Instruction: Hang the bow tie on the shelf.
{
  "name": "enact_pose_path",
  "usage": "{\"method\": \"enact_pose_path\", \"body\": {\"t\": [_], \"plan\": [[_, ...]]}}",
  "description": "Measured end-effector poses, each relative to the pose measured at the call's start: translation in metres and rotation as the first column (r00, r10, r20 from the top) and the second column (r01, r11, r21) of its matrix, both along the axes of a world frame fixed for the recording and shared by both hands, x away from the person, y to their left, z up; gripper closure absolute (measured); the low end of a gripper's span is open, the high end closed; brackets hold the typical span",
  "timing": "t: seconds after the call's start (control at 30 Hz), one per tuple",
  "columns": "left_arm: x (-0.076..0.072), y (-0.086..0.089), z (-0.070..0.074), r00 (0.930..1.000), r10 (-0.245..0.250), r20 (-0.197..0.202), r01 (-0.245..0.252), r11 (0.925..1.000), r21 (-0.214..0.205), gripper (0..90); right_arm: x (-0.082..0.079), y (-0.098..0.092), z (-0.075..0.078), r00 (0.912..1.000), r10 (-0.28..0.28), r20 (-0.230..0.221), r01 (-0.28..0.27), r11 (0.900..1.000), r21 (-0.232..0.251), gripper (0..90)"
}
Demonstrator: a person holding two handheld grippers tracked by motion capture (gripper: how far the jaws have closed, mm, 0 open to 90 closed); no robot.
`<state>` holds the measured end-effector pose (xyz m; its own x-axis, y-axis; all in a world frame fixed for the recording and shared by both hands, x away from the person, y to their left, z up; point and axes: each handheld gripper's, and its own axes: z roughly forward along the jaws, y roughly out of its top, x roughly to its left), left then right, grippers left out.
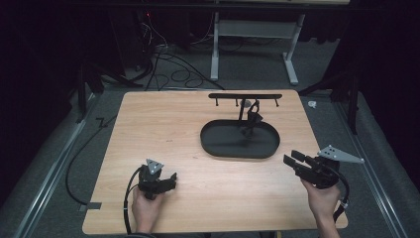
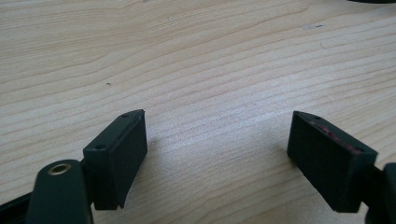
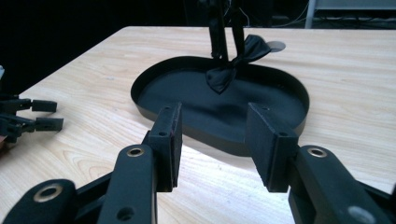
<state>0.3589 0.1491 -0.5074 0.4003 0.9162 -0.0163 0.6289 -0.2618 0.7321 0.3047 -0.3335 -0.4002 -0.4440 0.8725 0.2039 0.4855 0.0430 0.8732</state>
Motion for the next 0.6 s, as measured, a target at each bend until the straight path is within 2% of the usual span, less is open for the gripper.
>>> {"method": "enact_pose_path", "body": {"t": [0.6], "plan": [[0.000,0.000,0.000,1.0000,0.000,0.000,0.000,1.0000,0.000,20.3,-0.001,0.018,-0.018,0.9984,0.038,-0.042,-0.039,0.9990,-0.023,58.2]]}}
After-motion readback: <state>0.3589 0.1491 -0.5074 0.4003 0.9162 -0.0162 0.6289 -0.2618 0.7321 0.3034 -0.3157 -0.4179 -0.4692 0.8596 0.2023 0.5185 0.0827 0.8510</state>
